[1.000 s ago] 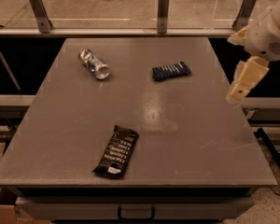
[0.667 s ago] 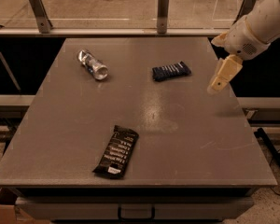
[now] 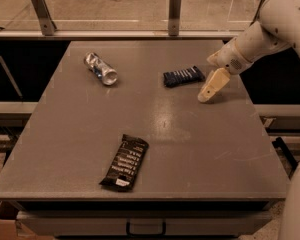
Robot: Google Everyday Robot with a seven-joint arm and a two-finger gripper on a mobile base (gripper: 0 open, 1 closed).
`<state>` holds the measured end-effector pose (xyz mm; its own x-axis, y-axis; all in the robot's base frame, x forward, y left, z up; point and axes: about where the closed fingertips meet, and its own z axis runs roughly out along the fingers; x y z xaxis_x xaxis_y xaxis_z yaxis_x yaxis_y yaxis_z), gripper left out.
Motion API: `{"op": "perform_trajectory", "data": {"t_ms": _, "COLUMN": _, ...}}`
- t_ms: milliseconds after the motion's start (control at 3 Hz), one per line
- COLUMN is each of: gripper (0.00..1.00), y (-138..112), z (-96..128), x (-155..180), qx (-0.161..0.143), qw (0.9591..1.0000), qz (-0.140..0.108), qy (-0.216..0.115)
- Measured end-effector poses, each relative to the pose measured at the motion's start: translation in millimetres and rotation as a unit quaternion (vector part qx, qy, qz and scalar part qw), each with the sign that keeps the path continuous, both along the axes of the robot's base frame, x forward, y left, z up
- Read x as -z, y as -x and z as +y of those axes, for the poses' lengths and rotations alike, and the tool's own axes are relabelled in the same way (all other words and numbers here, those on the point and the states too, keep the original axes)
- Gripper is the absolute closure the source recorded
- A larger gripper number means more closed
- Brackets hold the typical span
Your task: Pick rxbar blueberry
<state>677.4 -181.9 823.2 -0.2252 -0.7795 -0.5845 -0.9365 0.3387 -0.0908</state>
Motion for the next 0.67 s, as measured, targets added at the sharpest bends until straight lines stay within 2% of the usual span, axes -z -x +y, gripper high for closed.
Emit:
{"op": "perform_trajectory", "data": {"t_ms": 333, "gripper": 0.0, "y": -16, "z": 14, "x": 7, "qx": 0.003, "qw": 0.9996, "qz": 0.0, "qy": -0.028}}
{"op": "perform_trajectory", "data": {"t_ms": 667, "gripper": 0.17, "y": -21, "z": 27, "x": 11, "qx": 0.002, "qw": 0.999, "qz": 0.009, "qy": -0.045}}
